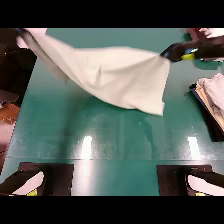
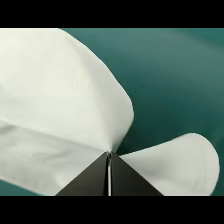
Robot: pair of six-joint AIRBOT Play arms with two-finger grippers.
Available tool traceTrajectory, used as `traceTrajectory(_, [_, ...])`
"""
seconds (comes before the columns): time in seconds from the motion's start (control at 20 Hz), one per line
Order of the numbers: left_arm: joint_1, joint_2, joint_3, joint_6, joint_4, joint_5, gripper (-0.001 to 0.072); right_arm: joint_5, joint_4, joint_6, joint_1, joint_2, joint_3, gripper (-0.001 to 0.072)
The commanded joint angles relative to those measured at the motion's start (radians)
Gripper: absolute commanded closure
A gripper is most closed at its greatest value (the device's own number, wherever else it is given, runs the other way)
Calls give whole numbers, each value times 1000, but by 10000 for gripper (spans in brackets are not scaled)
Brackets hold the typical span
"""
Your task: Fold the shirts.
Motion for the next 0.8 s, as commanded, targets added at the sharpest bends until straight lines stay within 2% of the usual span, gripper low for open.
traceTrajectory(0.0, [0,53,326,3,-39,-44,677,-34,-25,43,-19,231,0,702])
traceTrajectory(0.1, [0,72,414,4,-102,-40,677,-36,-26,53,-19,326,0,702])
traceTrajectory(0.25, [0,118,414,29,-187,-61,678,-24,-27,108,-19,414,0,702])
traceTrajectory(0.35, [0,117,369,34,-178,-69,678,2,-54,164,-19,419,0,703])
traceTrajectory(0.5, [0,85,151,37,-169,-76,677,140,-79,237,-19,322,0,702])
traceTrajectory(0.6, [0,18,-9,40,-168,-90,677,238,-82,240,-19,201,-1,702])
traceTrajectory(0.75, [0,-138,-193,68,-174,-84,676,259,-191,240,-19,12,-3,702])
